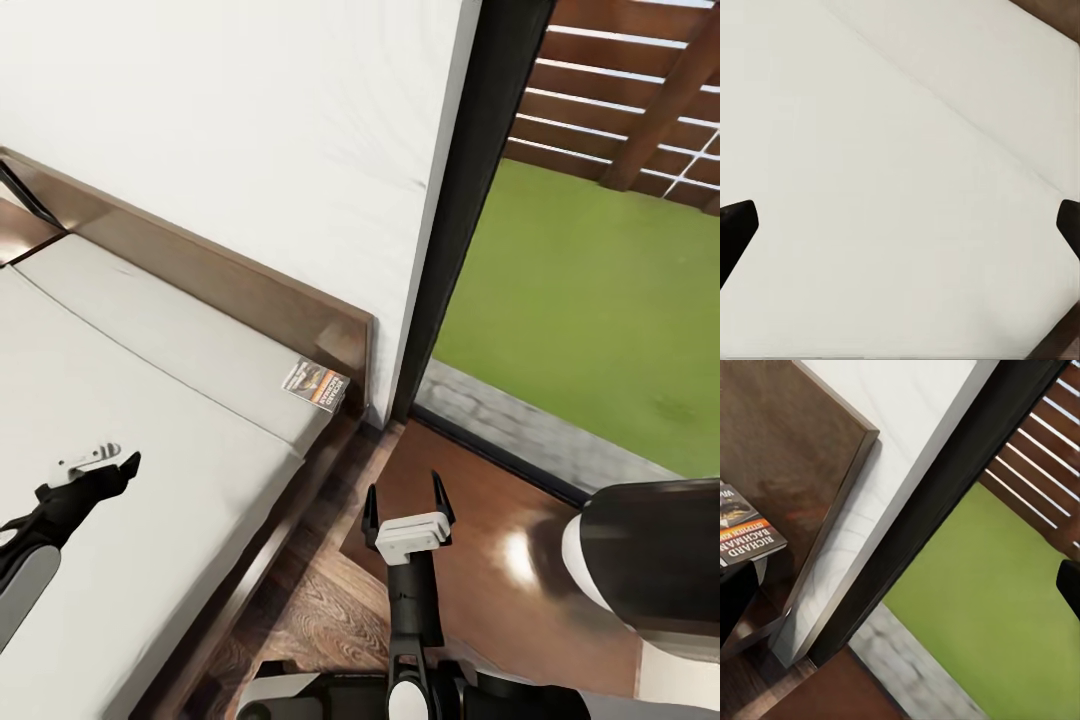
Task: In the bedroom, move the book from the bed onto either nightstand, and place the two sandals side by side next to the bed.
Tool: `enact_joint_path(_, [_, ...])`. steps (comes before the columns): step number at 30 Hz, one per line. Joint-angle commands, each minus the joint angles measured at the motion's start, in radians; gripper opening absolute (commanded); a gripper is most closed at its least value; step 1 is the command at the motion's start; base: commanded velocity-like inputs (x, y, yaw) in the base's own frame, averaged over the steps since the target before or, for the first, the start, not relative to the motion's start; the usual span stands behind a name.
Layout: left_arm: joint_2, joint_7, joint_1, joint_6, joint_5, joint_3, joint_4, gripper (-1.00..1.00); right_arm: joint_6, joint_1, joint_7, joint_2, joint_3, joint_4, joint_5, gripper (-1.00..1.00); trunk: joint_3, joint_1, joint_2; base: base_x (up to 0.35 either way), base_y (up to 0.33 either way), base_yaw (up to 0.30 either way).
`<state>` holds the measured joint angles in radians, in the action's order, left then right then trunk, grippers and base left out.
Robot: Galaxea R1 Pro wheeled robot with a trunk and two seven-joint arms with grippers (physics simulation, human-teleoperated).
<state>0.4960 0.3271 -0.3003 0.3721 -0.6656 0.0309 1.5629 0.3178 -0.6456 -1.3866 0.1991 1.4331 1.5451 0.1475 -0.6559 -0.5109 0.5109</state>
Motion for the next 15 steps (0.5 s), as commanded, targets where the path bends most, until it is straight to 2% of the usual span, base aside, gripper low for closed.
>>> enact_joint_path(1, [0.0, 0.006, 0.003, 0.002, -0.009, 0.0, 0.002, 1.0, 0.01, -0.002, -0.006, 0.0, 0.003, 0.002, 0.006, 1.0, 0.002, 0.003, -0.006, 0.0, 0.0, 0.0])
enact_joint_path(9, [-0.009, 0.0, 0.019, -0.001, -0.005, -0.002, 0.002, 1.0, 0.003, -0.002, -0.006, 0.0, 0.003, 0.001, 0.007, 1.0, 0.027, 0.034, -0.062, 0.0, 0.0, 0.0])
enact_joint_path(10, [-0.021, 0.0, 0.019, -0.001, -0.005, -0.005, 0.002, 1.0, 0.004, -0.002, -0.006, 0.0, 0.003, 0.002, 0.007, 1.0, 0.03, 0.038, -0.069, 0.0, 0.0, 0.0])
enact_joint_path(15, [-0.049, 0.0, 0.02, -0.001, -0.005, -0.013, 0.002, 1.0, 0.005, -0.002, -0.006, 0.0, 0.003, 0.002, 0.007, 1.0, 0.046, 0.057, -0.104, 0.0, 0.0, 0.0])
